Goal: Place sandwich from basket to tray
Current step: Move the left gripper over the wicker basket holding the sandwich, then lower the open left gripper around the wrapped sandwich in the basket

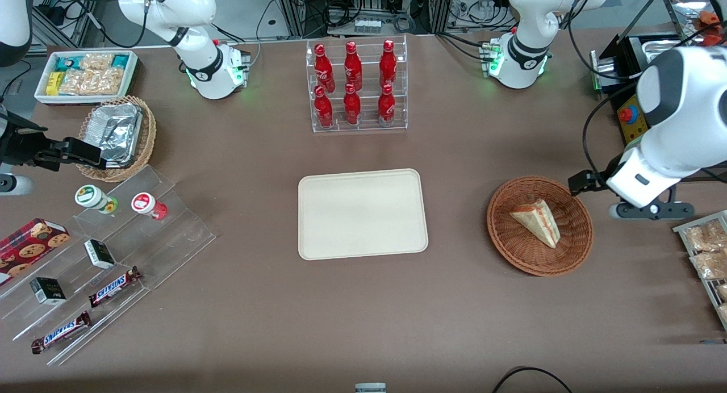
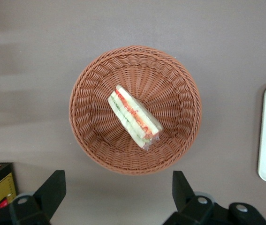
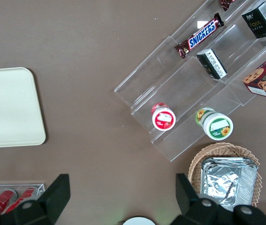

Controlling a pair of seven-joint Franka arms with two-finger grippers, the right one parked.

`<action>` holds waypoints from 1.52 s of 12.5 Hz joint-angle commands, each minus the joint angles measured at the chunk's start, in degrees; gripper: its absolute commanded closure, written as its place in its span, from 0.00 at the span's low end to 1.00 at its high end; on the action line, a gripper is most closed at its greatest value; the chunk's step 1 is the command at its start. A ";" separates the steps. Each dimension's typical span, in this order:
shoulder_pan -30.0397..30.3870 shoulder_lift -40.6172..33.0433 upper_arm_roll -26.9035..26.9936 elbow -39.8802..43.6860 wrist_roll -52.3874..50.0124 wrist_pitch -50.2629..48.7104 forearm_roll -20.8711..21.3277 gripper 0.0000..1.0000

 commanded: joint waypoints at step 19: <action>-2.32 5.20 -0.11 -15.26 -40.59 23.54 -0.83 0.00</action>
